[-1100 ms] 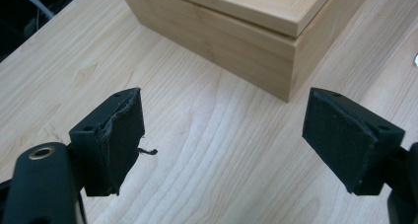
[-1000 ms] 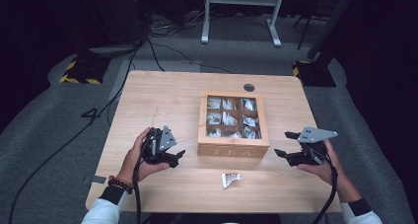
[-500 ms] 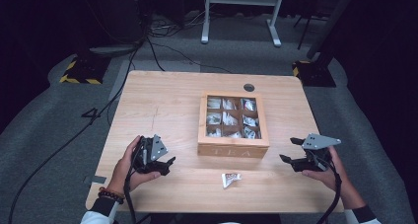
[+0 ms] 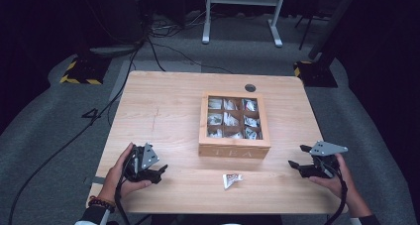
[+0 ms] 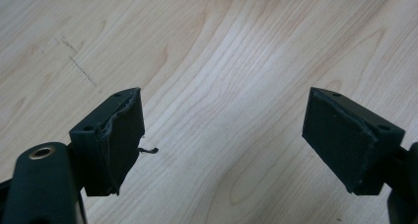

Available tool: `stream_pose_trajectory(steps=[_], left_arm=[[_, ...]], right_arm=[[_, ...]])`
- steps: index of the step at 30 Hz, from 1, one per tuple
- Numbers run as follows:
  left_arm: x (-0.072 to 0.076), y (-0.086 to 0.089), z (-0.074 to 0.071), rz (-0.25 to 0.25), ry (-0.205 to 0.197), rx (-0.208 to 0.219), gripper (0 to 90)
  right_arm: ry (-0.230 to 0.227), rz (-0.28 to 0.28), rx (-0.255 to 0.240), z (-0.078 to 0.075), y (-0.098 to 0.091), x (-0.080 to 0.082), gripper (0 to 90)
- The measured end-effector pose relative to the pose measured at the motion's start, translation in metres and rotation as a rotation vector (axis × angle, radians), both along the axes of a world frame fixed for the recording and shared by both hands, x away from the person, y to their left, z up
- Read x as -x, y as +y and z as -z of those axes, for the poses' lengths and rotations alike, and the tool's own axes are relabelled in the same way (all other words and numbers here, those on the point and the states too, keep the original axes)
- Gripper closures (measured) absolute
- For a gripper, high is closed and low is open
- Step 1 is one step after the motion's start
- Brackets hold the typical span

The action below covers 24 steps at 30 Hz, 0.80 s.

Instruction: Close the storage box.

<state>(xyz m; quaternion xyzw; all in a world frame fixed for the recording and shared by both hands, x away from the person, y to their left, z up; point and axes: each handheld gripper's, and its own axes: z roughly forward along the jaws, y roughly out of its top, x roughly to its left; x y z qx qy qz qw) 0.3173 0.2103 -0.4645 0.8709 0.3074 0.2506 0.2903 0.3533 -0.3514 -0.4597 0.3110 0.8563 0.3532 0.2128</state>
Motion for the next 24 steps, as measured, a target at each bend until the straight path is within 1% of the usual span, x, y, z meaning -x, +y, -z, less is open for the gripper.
stream_pose_trajectory(steps=[3, 6, 7, 9, 10, 12, 15, 18, 21, 22, 24], left_arm=[[0.001, 0.005, 0.004, 0.0, 0.016, 0.024, 16.7], [0.001, 0.009, 0.008, -0.009, 0.036, 0.035, 16.7], [0.001, 0.011, 0.01, -0.016, 0.043, 0.03, 16.7], [-0.001, 0.015, 0.013, -0.024, 0.057, 0.007, 16.9], [-0.001, 0.017, 0.014, -0.031, 0.068, 0.023, 16.9], [-0.002, 0.023, 0.016, -0.04, 0.085, 0.049, 16.9], [-0.003, 0.031, 0.021, -0.054, 0.11, 0.071, 16.8], [-0.002, 0.037, 0.026, -0.058, 0.12, 0.093, 16.8], [-0.001, 0.043, 0.029, -0.062, 0.138, 0.131, 16.6], [-0.001, 0.044, 0.03, -0.064, 0.143, 0.127, 16.6], [-0.001, 0.047, 0.033, -0.072, 0.157, 0.127, 16.6]], right_arm=[[0.013, 0.016, -0.015, 0.005, -0.007, 0.002, 24.1], [0.025, 0.034, -0.029, 0.01, -0.013, 0.004, 23.9], [0.028, 0.04, -0.027, 0.011, -0.015, 0.004, 23.7], [0.033, 0.051, -0.036, 0.014, -0.02, 0.005, 23.6], [0.042, 0.057, -0.042, 0.015, -0.022, 0.006, 23.4], [0.044, 0.071, -0.045, 0.017, -0.025, 0.007, 23.0], [0.058, 0.082, -0.057, 0.021, -0.03, 0.009, 22.9], [0.072, 0.091, -0.061, 0.026, -0.035, 0.01, 22.9], [0.086, 0.098, -0.077, 0.031, -0.039, 0.013, 22.6], [0.089, 0.101, -0.079, 0.032, -0.04, 0.013, 22.5], [0.102, 0.116, -0.099, 0.036, -0.044, 0.015, 22.3]])
